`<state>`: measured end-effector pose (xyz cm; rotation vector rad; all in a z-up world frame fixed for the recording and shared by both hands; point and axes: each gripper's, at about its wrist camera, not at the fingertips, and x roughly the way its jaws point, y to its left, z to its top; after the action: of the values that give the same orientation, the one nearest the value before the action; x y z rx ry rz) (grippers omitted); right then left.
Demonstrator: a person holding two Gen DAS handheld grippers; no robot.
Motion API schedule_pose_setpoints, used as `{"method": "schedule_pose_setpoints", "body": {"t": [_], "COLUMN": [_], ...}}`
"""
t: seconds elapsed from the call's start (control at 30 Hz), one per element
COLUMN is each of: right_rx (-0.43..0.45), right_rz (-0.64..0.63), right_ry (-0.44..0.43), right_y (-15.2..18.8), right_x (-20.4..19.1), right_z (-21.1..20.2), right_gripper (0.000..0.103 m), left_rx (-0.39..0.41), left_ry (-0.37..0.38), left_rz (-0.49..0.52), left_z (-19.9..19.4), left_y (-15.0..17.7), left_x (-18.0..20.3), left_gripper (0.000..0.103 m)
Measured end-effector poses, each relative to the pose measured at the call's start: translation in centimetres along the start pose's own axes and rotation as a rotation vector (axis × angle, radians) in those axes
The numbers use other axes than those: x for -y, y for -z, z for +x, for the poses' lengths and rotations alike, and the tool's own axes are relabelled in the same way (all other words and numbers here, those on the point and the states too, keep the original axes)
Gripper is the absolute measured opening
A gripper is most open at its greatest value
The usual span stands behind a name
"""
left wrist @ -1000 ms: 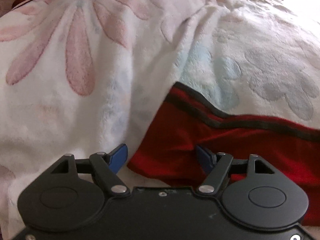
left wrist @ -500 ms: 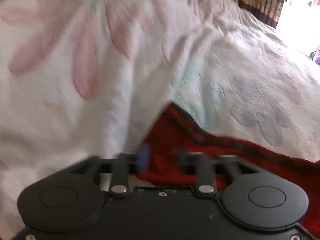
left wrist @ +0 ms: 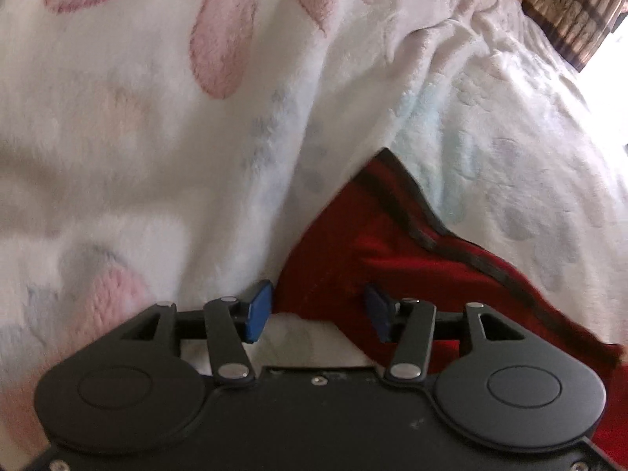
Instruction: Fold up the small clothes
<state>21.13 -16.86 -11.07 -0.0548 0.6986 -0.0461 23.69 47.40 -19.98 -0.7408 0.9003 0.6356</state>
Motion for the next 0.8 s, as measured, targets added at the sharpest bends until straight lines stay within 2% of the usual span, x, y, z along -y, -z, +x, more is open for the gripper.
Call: {"method": "schedule_pose_setpoints", "body": {"t": [0.13,0.3,0.43,0.53,0.6,0.63,0.67,0.7,0.8], "right_rx": [-0.007,-0.026,-0.031,-0.043,-0.048,-0.049,-0.047,-0.045,-0.031], "right_rz": [0.001,-0.011,-0.012,-0.019,-0.031,-0.038,-0.042,-0.044,-0.046], "right_ry": [0.002,-0.004,-0.006,-0.018,-0.014,-0.012,-0.010,-0.011,-0.018], "right_y": [0.0,0.4,0.3,0.7,0.9,0.9,0.9,0.9,0.7], "right_x": [-0.2,-0.4,-0.7,-1.0,-1.2,-1.3,-1.4,-1.4,-1.5], "right_z": [0.4,0.8,1.2,1.5,1.6,1.5,1.4,1.3,1.1], "right_gripper": [0.103,0.103,0.103,0.103,0.103,0.103,0.103,0.103,0.103], "left_rx": [-0.021,-0.059,-0.025,0.005,0.016,0.035,0.056,0.064,0.103], "left_ry": [0.011,0.043,0.125,0.131,0.115,0.099,0.091,0.086,0.055], "left_rz": [-0.053,-0.114,-0.169,-0.212,-0.199,-0.192,-0.176,-0.144,-0.068], "left_z": [0.8,-0.2,0.3,1.1,1.0,0.7,0.3,0.0,-0.8], "left_y": [-0.1,1.0,0.2,-0.4,-0.1,0.0,0.0,0.0,0.1], "left_x": [-0.5,-1.1,-1.3,-1.2,-1.0,-0.8,-0.5,-0.1,0.9], "left_gripper": [0.056,0.056,0.056,0.054,0.048,0.041,0.028,0.003,0.002]}}
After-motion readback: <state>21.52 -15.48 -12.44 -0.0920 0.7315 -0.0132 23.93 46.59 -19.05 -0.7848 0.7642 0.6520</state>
